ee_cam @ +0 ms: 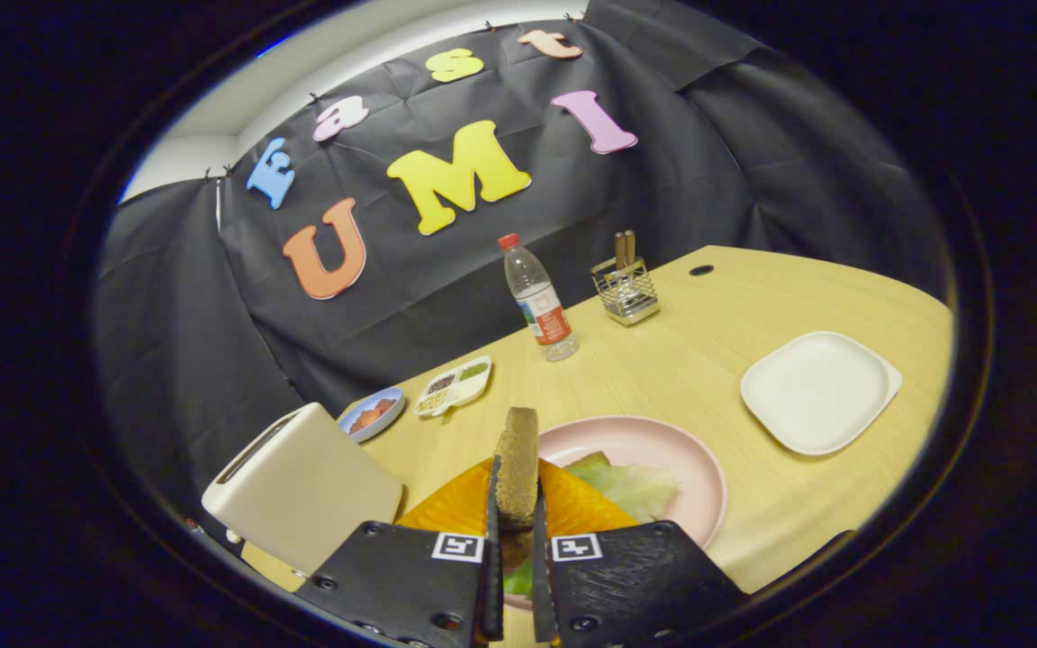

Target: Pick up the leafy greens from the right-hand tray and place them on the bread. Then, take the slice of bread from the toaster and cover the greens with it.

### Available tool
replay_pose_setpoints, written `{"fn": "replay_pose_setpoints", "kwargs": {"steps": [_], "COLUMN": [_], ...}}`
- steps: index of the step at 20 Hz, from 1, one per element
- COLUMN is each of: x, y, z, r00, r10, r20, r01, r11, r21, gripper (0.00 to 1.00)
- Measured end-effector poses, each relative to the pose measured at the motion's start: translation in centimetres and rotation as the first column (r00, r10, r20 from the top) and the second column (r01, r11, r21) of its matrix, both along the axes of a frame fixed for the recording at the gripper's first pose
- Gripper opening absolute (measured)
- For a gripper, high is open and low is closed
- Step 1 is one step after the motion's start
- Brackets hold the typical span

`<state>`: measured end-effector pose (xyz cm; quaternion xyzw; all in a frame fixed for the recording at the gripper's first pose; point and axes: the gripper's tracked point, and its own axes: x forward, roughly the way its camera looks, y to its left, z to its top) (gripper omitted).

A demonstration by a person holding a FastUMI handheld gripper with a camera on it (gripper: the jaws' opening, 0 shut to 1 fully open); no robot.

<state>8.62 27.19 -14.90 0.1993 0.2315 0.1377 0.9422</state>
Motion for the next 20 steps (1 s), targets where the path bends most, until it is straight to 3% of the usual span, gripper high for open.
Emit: {"fn": "replay_pose_setpoints", "kwargs": {"steps": [1, 8, 13, 17, 20], "x": [0.2, 0.6, 1.0, 1.3, 1.4], "y": [-0.3, -2.2, -4.2, -5.7, -7.6], "z": [-0.5, -2.0, -2.4, -1.0, 1.1], "r00": [1.0, 0.999, 0.996, 0.998, 0.998], "r10": [0.002, 0.006, -0.036, -0.045, -0.07], "r20": [-0.006, -0.052, -0.078, -0.053, 0.011], "r01": [-0.002, -0.008, 0.032, 0.042, 0.07], "r11": [1.0, 0.999, 0.998, 0.997, 0.992], "r21": [-0.005, -0.04, -0.054, -0.058, -0.108], "gripper": [0.21, 0.41, 0.55, 0.65, 0.77]}}
